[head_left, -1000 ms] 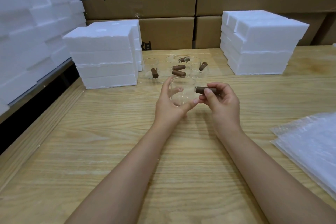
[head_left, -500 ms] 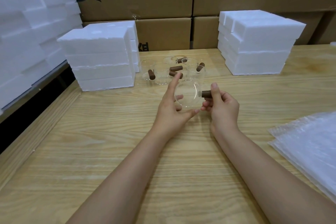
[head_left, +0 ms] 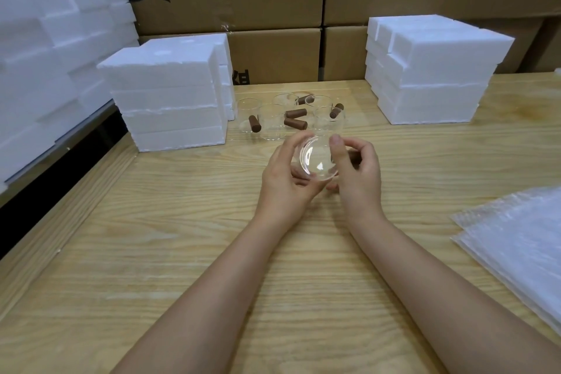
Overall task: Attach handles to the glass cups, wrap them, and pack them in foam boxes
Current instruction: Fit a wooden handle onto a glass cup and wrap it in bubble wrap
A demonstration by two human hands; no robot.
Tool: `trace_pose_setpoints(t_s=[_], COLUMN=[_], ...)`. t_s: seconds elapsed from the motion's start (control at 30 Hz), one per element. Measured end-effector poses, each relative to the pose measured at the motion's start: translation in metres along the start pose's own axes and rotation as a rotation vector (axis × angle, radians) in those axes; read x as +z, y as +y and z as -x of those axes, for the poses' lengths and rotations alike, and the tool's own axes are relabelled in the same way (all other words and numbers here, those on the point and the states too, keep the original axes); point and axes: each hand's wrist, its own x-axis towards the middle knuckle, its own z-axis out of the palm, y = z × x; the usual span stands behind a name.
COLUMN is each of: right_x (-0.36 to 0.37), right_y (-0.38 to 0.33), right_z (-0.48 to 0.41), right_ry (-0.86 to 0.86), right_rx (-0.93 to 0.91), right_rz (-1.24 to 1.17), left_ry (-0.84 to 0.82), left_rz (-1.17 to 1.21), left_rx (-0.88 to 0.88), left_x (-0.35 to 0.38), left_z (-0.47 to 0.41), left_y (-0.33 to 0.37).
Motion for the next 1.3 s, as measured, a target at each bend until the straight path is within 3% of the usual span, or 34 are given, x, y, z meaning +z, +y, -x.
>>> trace_pose_setpoints(t_s=[0.33,0.73,1.0,1.3], right_x=[0.003,-0.005,-0.011,-0.010], right_y=[0.001,0.003,-0.002,-0.005], right_z=[-0.004,-0.003,-0.006,-0.010], right_ry=[-0.033,-0.246,-0.328,-0.235], right_rx=[0.070,-0.180,-0.220,-0.185], right_rz=[0.121,0.377,0.187,0.120], left_ry=[-0.011,0.064,0.045,-0.003], left_rz=[-0.127,0.045,0.239,0.216], left_rx=[0.119,-0.034,-0.083,-0.049], left_x=[0.002,-0.003,-0.005,-0.005], left_z=[0.002,-0.002,-0.003,-0.003], left_y=[0.002,-0.004,-0.008,-0.006])
